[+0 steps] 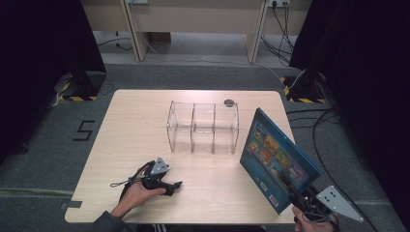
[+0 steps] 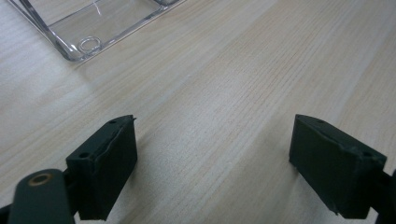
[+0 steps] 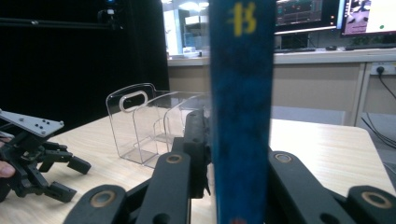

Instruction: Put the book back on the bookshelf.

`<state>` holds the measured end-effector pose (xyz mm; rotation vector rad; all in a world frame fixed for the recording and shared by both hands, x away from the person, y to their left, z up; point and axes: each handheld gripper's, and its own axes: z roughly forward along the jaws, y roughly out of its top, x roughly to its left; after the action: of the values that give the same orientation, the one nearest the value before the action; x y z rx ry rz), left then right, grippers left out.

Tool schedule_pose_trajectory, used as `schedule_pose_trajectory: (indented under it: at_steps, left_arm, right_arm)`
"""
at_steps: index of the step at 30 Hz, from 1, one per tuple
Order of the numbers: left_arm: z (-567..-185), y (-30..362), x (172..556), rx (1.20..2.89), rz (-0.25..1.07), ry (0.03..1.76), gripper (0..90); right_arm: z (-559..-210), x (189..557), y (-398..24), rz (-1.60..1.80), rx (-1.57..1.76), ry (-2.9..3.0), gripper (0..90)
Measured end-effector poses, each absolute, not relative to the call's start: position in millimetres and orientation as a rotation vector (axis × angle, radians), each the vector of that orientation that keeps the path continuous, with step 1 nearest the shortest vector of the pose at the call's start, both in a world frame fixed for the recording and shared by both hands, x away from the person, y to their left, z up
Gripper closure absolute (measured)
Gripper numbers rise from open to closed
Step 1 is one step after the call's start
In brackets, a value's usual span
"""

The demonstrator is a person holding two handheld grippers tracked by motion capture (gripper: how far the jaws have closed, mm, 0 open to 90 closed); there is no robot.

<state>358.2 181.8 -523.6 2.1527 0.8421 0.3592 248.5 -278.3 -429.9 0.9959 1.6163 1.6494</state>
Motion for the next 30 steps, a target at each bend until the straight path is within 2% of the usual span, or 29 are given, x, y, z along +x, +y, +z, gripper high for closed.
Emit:
schedule_pose_trajectory:
  at_steps: [4, 7, 9, 15, 30]
  left_arm:
    - [-523.6, 181.6, 358.4, 2.153, 0.358, 0.841, 14.3]
    - [-523.6, 181.6, 358.4, 2.154, 0.358, 0.840, 14.4]
    - [-523.6, 181.6, 358.3, 2.154, 0.358, 0.839, 14.3]
    - [-523.7, 181.3, 358.2, 2.154, 0.356, 0.838, 14.3]
    - [-523.6, 181.0, 358.3, 2.156, 0.354, 0.831, 14.4]
  right_arm:
    - [-426.1, 254.1, -274.8, 1.654, 0.965, 1.612, 75.2]
    - [-424.9, 258.1, -271.6, 1.633, 0.971, 1.618, 67.8]
    - [-425.7, 260.1, -270.4, 1.640, 0.968, 1.619, 66.0]
    - [-424.8, 261.0, -270.9, 1.630, 0.940, 1.625, 78.6]
    - [-422.9, 263.6, -279.6, 1.713, 1.021, 1.563, 82.2]
